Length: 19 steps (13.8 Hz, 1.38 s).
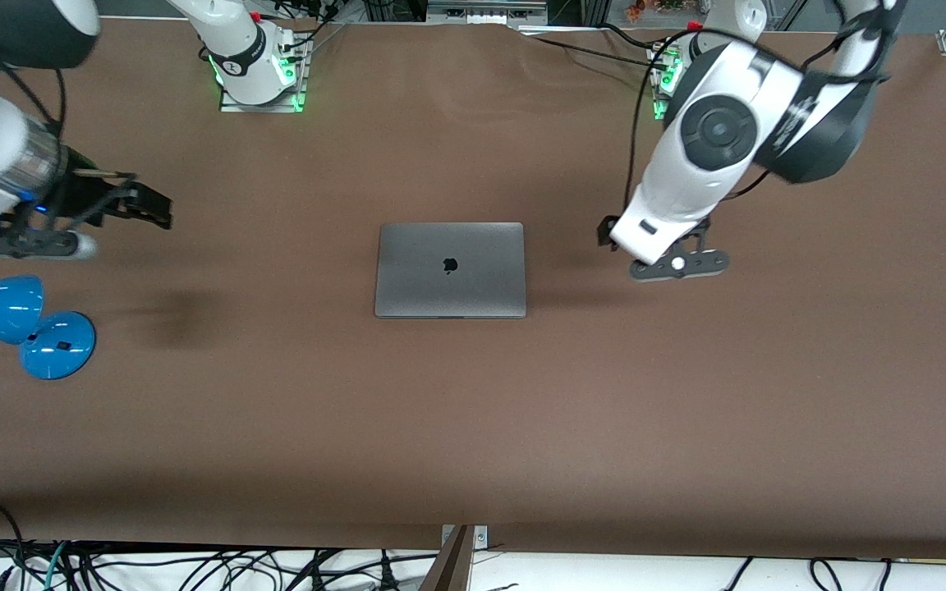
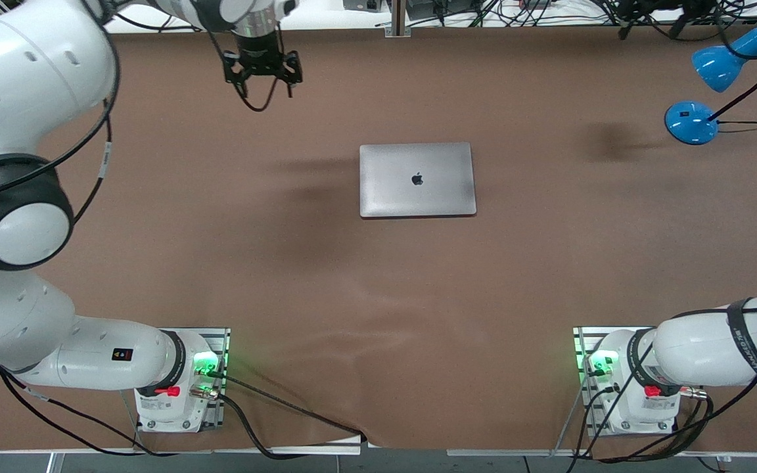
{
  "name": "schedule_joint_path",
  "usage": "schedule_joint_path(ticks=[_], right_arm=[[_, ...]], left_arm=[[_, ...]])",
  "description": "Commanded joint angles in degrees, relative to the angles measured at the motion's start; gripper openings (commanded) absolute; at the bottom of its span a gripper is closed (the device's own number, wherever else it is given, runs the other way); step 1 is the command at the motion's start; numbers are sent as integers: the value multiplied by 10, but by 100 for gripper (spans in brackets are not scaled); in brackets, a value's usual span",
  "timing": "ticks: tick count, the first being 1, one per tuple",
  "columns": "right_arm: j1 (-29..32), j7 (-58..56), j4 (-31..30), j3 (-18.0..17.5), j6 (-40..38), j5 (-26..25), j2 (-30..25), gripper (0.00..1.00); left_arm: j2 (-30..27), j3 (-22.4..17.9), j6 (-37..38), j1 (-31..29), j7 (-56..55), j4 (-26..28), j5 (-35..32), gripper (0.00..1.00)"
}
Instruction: Close laptop with both arms from behind
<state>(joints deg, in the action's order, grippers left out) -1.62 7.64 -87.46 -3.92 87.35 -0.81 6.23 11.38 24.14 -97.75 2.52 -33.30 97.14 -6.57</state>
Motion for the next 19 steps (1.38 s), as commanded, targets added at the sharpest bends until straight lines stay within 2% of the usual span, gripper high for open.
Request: schedule_joint_path(ticks=[1,4,5,6,9,10,12,13,14,16,18,19], right_arm=[[2,-60,7,31,-23,-6,-14,100],[12,-57,5,43,-30,-6,-17,100],[21,-60,4,43,-25,-5,-17,100],[22,-60,4,43,-24,-4,-14,100],[22,-53,5,42,-23,-1,-10,100],[23,-49,7,41,-19,2,-9,100],[22,-50,7,41,5,4,-9,100],[22,-52,7,40,15,1,-9,100],[22,-52,7,40,18,-1,-9,100],[23,-51,7,39,18,-2,-9,100],[23,-51,8,39,18,-4,-9,100],[23,-51,8,39,18,-4,-9,100]], left_arm=[[-60,5,43,-24,46,23,-4,100],[-89,-1,47,-69,144,23,12,100],[-96,-22,54,-66,165,23,18,100],[-103,-56,61,-47,180,23,19,100],[-125,-194,75,45,227,8,22,100],[-124,-215,87,52,239,-11,23,100],[-123,-233,109,50,262,-46,24,100],[-121,-238,106,43,264,-56,48,100],[-120,-237,107,31,265,-70,106,100],[-121,-235,106,23,274,-64,108,100],[-124,-238,102,13,355,-57,105,100],[-132,-238,102,13,358,-45,104,100]])
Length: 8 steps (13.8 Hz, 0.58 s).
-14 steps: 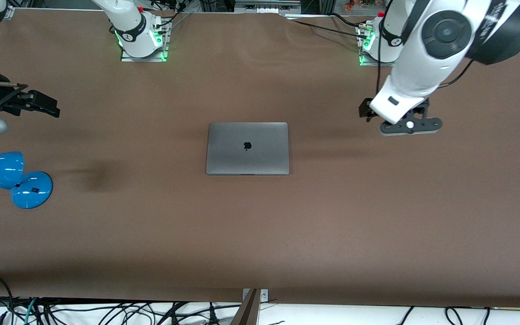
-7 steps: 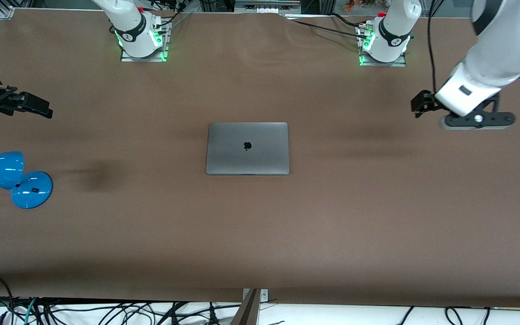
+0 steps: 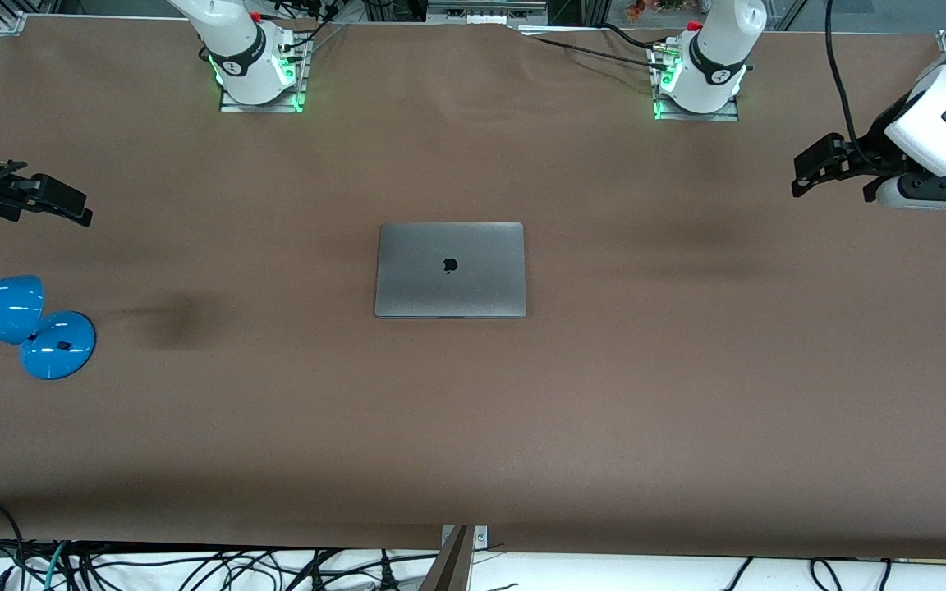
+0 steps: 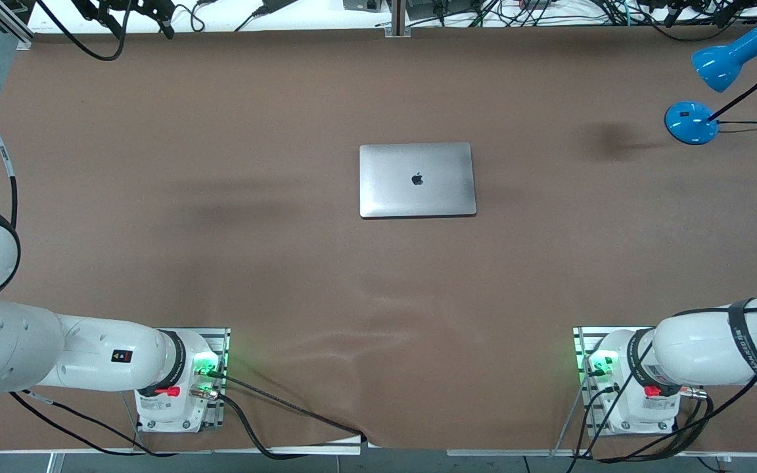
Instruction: Close laptop with both arms from behind
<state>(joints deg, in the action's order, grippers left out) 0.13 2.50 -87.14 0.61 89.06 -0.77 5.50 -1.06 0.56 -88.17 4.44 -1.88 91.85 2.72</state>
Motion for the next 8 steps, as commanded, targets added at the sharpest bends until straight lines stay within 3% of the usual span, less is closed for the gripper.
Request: schedule_joint_path(ticks=[1,4,8], right_arm=[[6,0,5,-7,-1,-3,-1,100],[5,-1,7,-33,-8,-4,-2,100],[5,-1,7,-35,-11,-4,-5,100]], left_arm=[[-12,-1,6,-7,43,11,4,100],[-12,0,6,1,43,17,-13,100],[-4,0,12,-3,42,13,-13,100]])
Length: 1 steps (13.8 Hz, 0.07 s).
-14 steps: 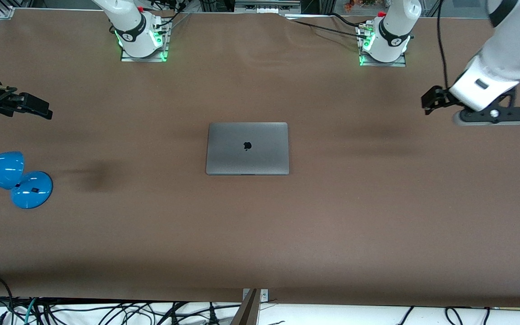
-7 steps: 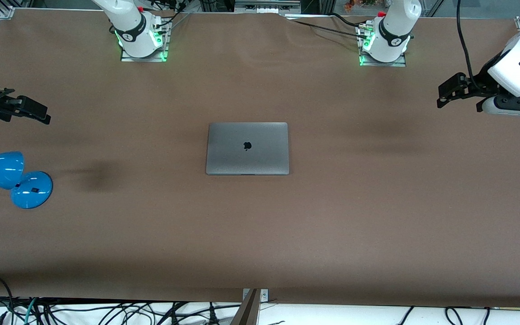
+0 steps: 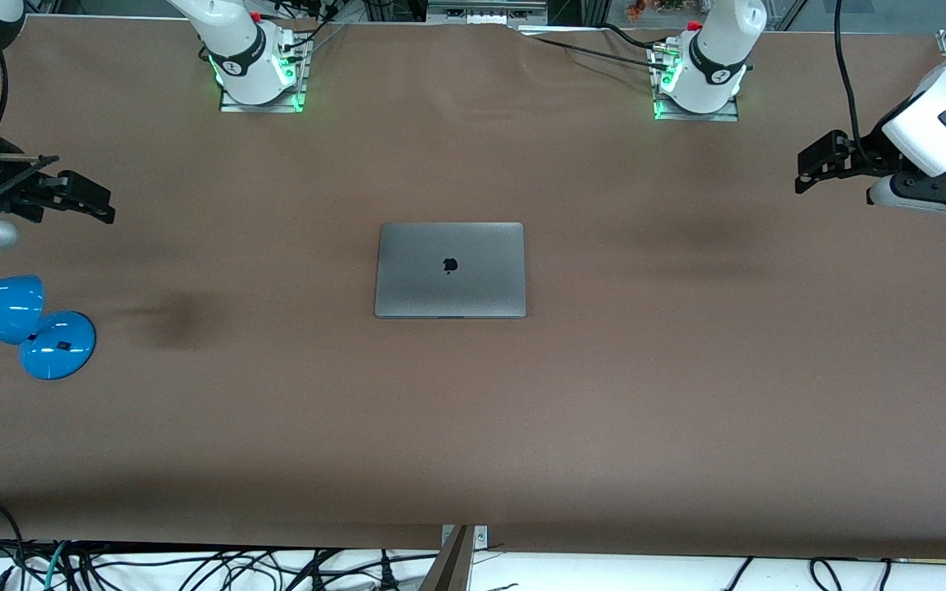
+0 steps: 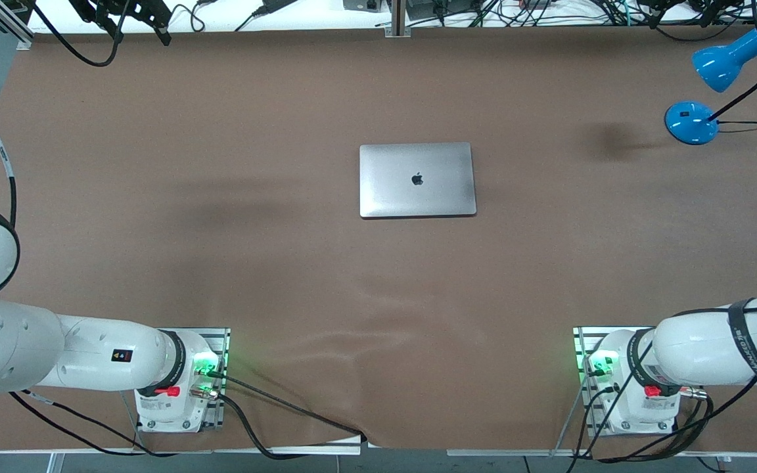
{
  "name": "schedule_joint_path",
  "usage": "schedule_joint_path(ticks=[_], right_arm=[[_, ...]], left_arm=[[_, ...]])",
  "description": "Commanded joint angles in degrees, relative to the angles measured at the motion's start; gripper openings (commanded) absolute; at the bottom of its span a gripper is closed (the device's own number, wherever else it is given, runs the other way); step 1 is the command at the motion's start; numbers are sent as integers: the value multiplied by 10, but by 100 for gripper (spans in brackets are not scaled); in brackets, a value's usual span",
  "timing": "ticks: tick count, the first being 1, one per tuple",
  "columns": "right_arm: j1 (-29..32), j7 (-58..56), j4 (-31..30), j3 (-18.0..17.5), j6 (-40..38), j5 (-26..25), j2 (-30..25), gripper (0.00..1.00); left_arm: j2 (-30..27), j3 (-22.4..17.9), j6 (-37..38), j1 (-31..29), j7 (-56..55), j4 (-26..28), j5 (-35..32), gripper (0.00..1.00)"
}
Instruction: Close laptop with both arms from behind
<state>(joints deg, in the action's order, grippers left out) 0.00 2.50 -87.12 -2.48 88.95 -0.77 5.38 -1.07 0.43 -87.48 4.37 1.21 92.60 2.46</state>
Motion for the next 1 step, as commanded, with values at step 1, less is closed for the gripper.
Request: schedule_joint_path(ticks=[1], right_arm=[[6,-1,7,-4,-10,-5,-4,100]], left_arm=[[0,1,6,-2,12,5,-11,100]])
